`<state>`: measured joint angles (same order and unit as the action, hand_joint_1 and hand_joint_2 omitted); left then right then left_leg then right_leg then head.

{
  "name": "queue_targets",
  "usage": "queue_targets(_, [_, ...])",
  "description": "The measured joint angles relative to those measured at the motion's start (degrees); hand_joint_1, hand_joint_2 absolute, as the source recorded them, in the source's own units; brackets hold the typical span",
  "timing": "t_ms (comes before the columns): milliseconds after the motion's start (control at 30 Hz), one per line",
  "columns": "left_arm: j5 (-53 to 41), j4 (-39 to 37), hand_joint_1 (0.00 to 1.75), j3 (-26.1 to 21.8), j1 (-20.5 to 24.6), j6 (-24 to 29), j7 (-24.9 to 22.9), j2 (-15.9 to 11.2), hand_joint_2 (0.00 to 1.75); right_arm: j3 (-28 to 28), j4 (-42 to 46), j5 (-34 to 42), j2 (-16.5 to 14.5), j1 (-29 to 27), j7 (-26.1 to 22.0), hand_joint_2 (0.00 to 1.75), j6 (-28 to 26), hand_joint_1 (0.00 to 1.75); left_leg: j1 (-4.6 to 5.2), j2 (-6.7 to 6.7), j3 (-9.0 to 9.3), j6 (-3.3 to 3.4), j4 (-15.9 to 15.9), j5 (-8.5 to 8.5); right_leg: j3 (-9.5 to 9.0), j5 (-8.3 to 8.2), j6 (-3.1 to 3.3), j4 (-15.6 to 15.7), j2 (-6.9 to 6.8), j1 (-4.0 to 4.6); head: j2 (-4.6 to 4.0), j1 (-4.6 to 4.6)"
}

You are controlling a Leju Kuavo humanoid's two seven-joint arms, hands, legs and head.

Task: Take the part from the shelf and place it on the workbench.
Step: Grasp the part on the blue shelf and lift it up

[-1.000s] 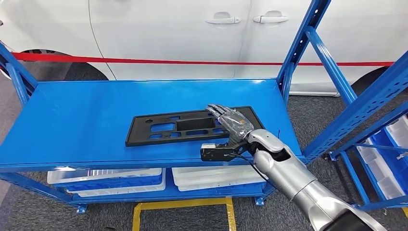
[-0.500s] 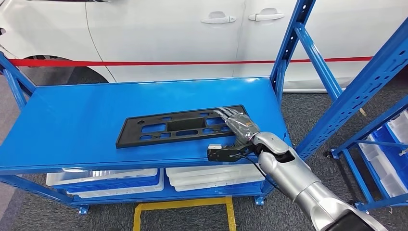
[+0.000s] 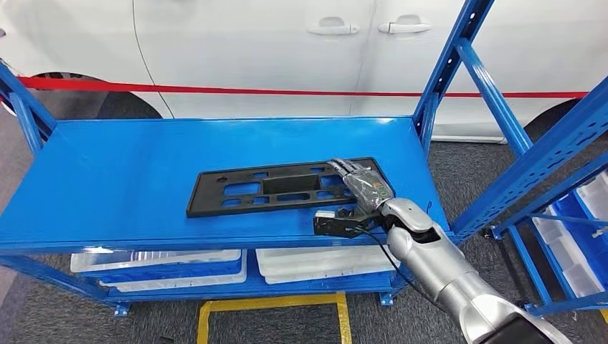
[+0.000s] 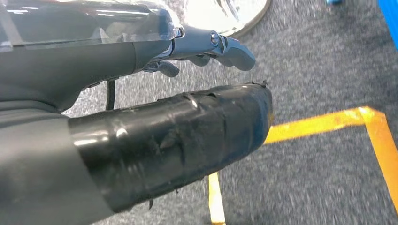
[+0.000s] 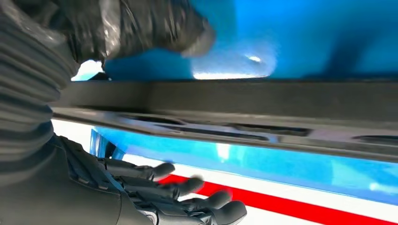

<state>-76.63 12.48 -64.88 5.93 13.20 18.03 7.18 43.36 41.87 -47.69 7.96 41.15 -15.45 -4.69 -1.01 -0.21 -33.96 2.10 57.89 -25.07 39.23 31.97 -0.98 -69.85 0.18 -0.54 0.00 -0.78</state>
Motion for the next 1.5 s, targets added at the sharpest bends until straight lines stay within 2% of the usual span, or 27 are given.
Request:
queue_targets(33, [0.0,0.0,0.0,0.0,0.0,0.0,0.0,0.0,0.0,-0.1,-0.2,-0.1,0.0,-0.3,0.0,1.75,-0.2,1.24,0.01,-0.01,-0.01,0.05,0.0,-0.03,1.66,1.15,-0.16,-3.4,-0.01,-0.1,0.0,0.01])
queue_targets(67, [0.0,0.0,0.0,0.0,0.0,0.0,0.0,0.0,0.0,-0.2,-0.5,-0.3,0.0,-0.6,0.0,1.75,-0.5,1.24,0.02,-0.05,-0.01,0.08,0.1,-0.08,2.62,1.28,-0.24,-5.2,-0.01,-0.19,0.0,0.01])
queue_targets(100, [0.0,0.0,0.0,0.0,0.0,0.0,0.0,0.0,0.0,-0.5,-0.7,-0.5,0.0,-0.9,0.0,1.75,-0.7,1.24,0.02,-0.11,0.01,0.08,0.2,-0.16,2.53,0.29,-0.24,-4.8,-0.01,-0.26,0.0,0.01])
queue_targets(167, [0.0,0.0,0.0,0.0,0.0,0.1,0.0,0.0,0.0,-1.1,-1.0,-0.7,0.0,-1.1,-0.2,1.75,-1.2,1.25,0.01,-0.19,0.13,-0.1,0.4,-0.4,-0.54,-3.73,0.05,2.0,-0.04,-0.28,0.0,0.0])
queue_targets(233, [0.0,0.0,0.0,0.1,0.0,0.1,0.0,0.1,0.0,-1.7,-1.2,-0.9,0.0,-1.0,-0.4,1.75,-1.5,1.26,0.18,-0.24,0.15,-0.52,0.6,-0.61,-3.64,-6.07,0.54,8.6,-0.03,0.04,0.0,0.02])
queue_targets(300, [0.0,0.0,0.0,0.1,0.0,0.1,0.0,0.1,0.0,-2.1,-1.3,-1.0,0.0,-1.0,-0.4,1.75,-1.7,1.26,0.32,-0.26,0.15,-1.08,0.5,-0.64,-4.38,-6.12,0.96,10.3,0.04,0.41,0.0,0.05])
queue_targets(400, [0.0,0.0,0.0,0.1,0.0,0.1,-0.1,0.1,0.0,-2.6,-1.5,-1.3,-0.1,-0.9,-0.5,1.75,-1.9,1.27,0.27,-0.2,0.04,-1.98,1.2,-1.35,-4.77,-6.48,1.95,11.0,-0.02,0.07,0.0,0.08])
queue_targets(467, [0.0,0.0,0.0,0.1,0.0,0.2,-0.1,0.1,0.0,-2.7,-1.6,-1.4,-0.2,-0.9,-0.5,1.75,-2.0,1.28,0.18,-0.13,-2.08,-2.42,6.0,-4.35,-5.0,-6.7,2.55,11.4,-0.21,-0.15,0.0,0.1])
queue_targets(533, [-0.1,0.0,0.0,0.1,-0.1,0.2,-0.1,0.2,0.0,-2.7,-1.7,-1.6,-0.3,-0.9,-0.5,1.75,-2.1,1.29,0.16,-0.11,-5.6,-2.73,13.8,-7.92,-4.93,-6.72,2.76,11.3,-0.28,-0.07,0.0,0.12])
queue_targets(567, [-0.1,0.0,0.0,0.1,-0.1,0.2,-0.1,0.2,0.0,-2.8,-1.8,-1.7,-0.3,-0.9,-0.5,1.75,-2.1,1.32,0.14,-0.11,-6.78,-2.81,16.3,-8.57,-4.92,-6.7,2.8,11.3,-0.28,-0.03,0.0,0.12])
queue_targets(600, [-0.1,0.0,0.0,0.1,-0.2,0.2,-0.1,0.1,0.0,-2.8,-1.9,-1.8,-0.4,-0.9,-0.5,1.75,-2.1,1.35,0.14,-0.11,-6.96,-2.82,16.7,-8.08,-4.93,-6.68,2.8,11.2,-0.26,-0.02,0.0,0.12])
queue_targets(633, [-0.1,0.0,0.0,0.1,-0.2,0.2,-0.1,0.1,0.0,-2.9,-2.0,-1.9,-0.4,-1.0,-0.5,1.75,-2.2,1.39,0.13,-0.11,-6.08,-2.78,14.9,-6.59,-4.97,-6.65,2.78,11.2,-0.24,-0.02,0.0,0.12])
queue_targets(700, [-0.1,0.0,0.0,0.1,-0.2,0.2,0.0,0.1,0.0,-3.3,-2.3,-2.0,-0.4,-1.0,-0.5,1.75,-2.3,1.47,0.1,-0.1,-2.14,-2.56,6.8,-2.84,-5.0,-6.51,2.55,10.9,-0.2,0.04,0.0,0.12])
queue_targets(767, [-0.1,0.0,0.0,0.1,-0.2,0.2,0.1,0.0,0.0,-3.7,-2.6,-2.3,-0.4,-1.0,-0.5,1.75,-2.6,1.53,0.22,-0.15,0.41,-2.11,1.4,-1.2,-4.82,-6.43,2.06,10.7,-0.16,0.27,0.0,0.06])
queue_targets(867, [-0.1,0.0,0.0,0.1,-0.3,0.2,0.1,0.0,0.0,-4.2,-3.0,-3.0,-0.3,-1.0,-0.5,1.75,-3.0,1.62,0.31,-0.11,0.62,-1.12,0.5,-0.93,-4.66,-6.56,1.11,10.7,-0.03,0.34,0.0,0.02])
queue_targets(933, [-0.1,0.0,0.0,0.1,-0.3,0.2,0.1,0.0,0.0,-4.4,-3.2,-3.7,-0.3,-1.2,-0.6,1.75,-3.8,1.66,0.15,0.06,0.7,-0.32,0.1,-0.55,-3.86,-5.16,0.5,8.9,0.01,0.21,0.0,0.02])
queue_targets(967, [-0.1,0.0,0.0,0.1,-0.3,0.2,0.1,0.0,0.0,-4.5,-3.2,-4.4,-0.3,-1.3,-0.7,1.75,-4.3,1.68,0.07,0.15,0.7,-0.02,0.0,-0.42,-2.69,-3.52,0.26,6.3,0.0,0.11,0.0,0.01])
queue_targets(1033, [-0.1,0.0,0.0,0.1,-0.3,0.2,0.1,0.0,0.0,-4.5,-2.8,-6.4,-0.3,-2.1,-0.5,1.75,-5.8,1.72,0.1,0.16,0.54,0.19,0.0,-0.39,0.85,0.21,-0.08,-1.3,-0.02,-0.03,0.0,0.02])
queue_targets(1067, [-0.1,0.0,0.0,0.1,-0.3,0.2,0.1,0.0,0.0,-4.6,-2.4,-7.6,-0.3,-2.7,-0.2,1.75,-6.7,1.73,0.11,0.13,0.49,0.21,0.1,-0.41,2.28,1.16,-0.18,-4.4,-0.02,-0.12,0.0,0.02])
queue_targets(1100, [-0.1,0.0,0.0,0.1,-0.3,0.2,0.1,0.0,0.0,-4.6,-1.7,-8.9,-0.4,-3.3,0.2,1.75,-7.6,1.74,0.12,0.07,0.47,0.2,0.2,-0.45,2.82,0.99,-0.2,-5.5,-0.03,-0.18,0.0,0.02])
queue_targets(1133, [-0.1,0.0,0.0,0.1,-0.3,0.2,0.1,0.0,0.0,-4.7,-1.0,-10.2,-0.5,-3.8,0.8,1.75,-8.6,1.75,0.13,0.01,0.49,0.18,0.3,-0.53,2.24,-0.32,-0.13,-4.3,-0.04,-0.21,0.0,0.01])
queue_targets(1200, [-0.1,0.0,0.0,0.1,-0.3,0.2,0.2,0.1,0.0,-4.9,1.0,-13.2,-0.7,-4.4,2.0,1.75,-10.5,1.75,0.12,-0.09,0.58,0.0,0.5,-0.78,-1.23,-4.24,0.32,3.1,-0.06,-0.18,0.0,0.01])
queue_targets(1267, [-0.1,0.0,0.0,0.1,-0.3,0.3,0.2,0.3,0.0,-5.2,3.6,-16.0,-1.1,-5.0,3.2,1.75,-12.7,1.75,0.28,-0.13,0.47,-0.43,0.7,-0.95,-3.98,-6.21,0.84,9.1,-0.04,0.15,0.0,0.03])
queue_targets(1333, [-0.1,0.0,0.0,0.1,-0.3,0.3,0.1,0.4,0.0,-5.6,6.3,-18.2,-1.5,-5.8,4.3,1.75,-14.2,1.75,0.39,-0.13,0.34,-0.99,0.6,-0.93,-4.42,-6.15,1.17,10.4,0.03,0.47,0.0,0.04])
queue_targets(1400, [-0.1,0.0,0.0,0.1,-0.3,0.4,0.1,0.5,0.0,-6.1,9.3,-20.7,-1.8,-6.8,5.4,1.75,-15.2,1.75,0.36,-0.11,0.23,-1.63,0.8,-1.33,-4.53,-6.31,1.68,10.7,0.03,0.17,0.0,0.04])
queue_targets(1433, [-0.1,0.0,0.0,0.1,-0.3,0.5,0.1,0.5,0.0,-6.3,10.9,-22.2,-2.0,-7.3,5.9,1.75,-15.8,1.75,0.35,-0.1,-0.23,-1.93,1.9,-2.19,-4.63,-6.42,2.04,11.0,-0.01,0.0,0.0,0.07])
queue_targets(1500, [-0.1,0.0,0.0,0.1,-0.3,0.7,0.1,0.5,0.0,-6.6,14.4,-24.7,-2.6,-8.5,7.1,1.75,-17.3,1.75,0.26,-0.08,-2.8,-2.41,7.7,-5.49,-4.77,-6.5,2.6,11.2,-0.08,-0.1,0.0,0.09])
